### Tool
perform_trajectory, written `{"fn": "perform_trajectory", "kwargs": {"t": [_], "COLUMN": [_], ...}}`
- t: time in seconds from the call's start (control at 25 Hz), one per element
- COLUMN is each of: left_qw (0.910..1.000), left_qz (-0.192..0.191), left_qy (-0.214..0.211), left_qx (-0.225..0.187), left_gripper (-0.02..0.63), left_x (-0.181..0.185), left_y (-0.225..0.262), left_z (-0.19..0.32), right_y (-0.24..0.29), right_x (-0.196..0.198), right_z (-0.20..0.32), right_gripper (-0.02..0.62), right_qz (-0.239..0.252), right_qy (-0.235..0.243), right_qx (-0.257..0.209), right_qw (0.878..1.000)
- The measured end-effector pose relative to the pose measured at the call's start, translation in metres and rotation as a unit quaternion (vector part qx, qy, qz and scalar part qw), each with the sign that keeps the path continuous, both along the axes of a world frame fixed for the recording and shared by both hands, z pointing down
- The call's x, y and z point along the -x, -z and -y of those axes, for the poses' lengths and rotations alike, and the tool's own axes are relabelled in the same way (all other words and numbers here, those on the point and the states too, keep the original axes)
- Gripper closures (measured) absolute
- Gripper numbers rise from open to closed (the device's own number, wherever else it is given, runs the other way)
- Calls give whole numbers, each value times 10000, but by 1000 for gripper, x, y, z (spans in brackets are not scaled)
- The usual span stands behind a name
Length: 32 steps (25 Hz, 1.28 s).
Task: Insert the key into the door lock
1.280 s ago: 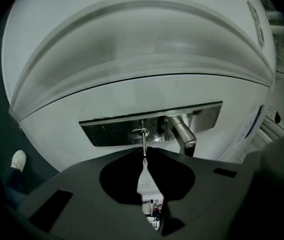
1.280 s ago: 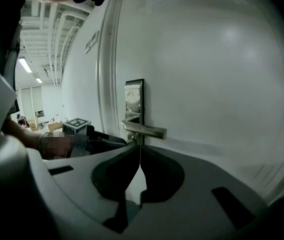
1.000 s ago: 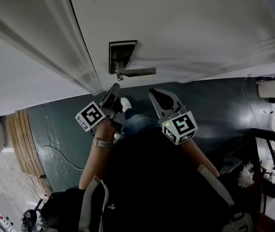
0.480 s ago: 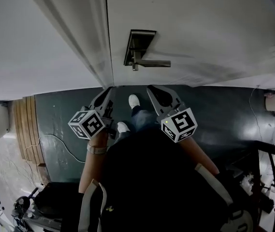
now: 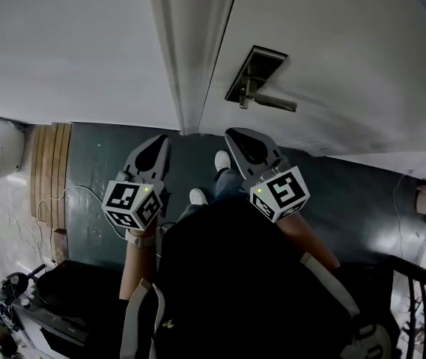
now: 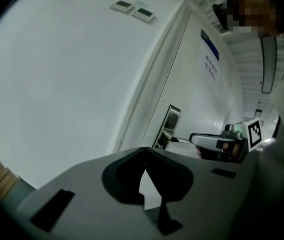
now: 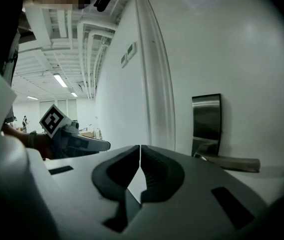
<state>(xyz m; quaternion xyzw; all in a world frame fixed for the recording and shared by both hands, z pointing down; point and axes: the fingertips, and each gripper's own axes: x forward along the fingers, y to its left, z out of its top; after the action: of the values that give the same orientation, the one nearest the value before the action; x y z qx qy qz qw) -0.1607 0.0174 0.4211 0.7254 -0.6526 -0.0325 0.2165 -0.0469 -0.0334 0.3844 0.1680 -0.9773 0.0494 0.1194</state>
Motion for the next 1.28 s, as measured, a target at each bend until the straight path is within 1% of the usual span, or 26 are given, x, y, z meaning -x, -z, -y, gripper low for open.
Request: {"fn": "perform_trajectory", "kwargs": {"t": [0.08,0.16,0.28,0.48,0.68,0.8,0.92,1.12,1.28], "left_qw": [9990,9969,9932,9855,9805,9793,9788,9760,9789], "left_qz": [384,661,907,1358,1461,1490,1500,1550,1458], "left_qy": [208,405,632,917,1093,1173,1193,1317,1229], "left_qx": [-41,-124,-373,-438,-736,-714,-728,-771,-729], "left_gripper": [597,597,597,597,597,597,597,597,597], "left_x": [14,26,41,55,54,51,50,54,50], "left_y": [11,21,36,52,70,78,80,80,74], "left_z": [-11,-22,-37,-51,-65,-70,-71,-75,-75], "right_y": [7,14,24,41,65,69,66,60,52], "right_x": [12,24,38,54,67,72,75,78,73], "right_z": [-6,-12,-21,-32,-45,-49,-50,-42,-38], "right_gripper": [578,578,578,578,578,578,578,578,578], "right_qz": [25,48,60,132,336,351,238,339,230], "right_qy": [206,410,677,1001,1274,1378,1441,1335,1268], "right_qx": [-114,-236,-397,-677,-1054,-1148,-1260,-969,-904], "right_qw": [9997,9989,9969,9926,9857,9832,9812,9857,9875]}}
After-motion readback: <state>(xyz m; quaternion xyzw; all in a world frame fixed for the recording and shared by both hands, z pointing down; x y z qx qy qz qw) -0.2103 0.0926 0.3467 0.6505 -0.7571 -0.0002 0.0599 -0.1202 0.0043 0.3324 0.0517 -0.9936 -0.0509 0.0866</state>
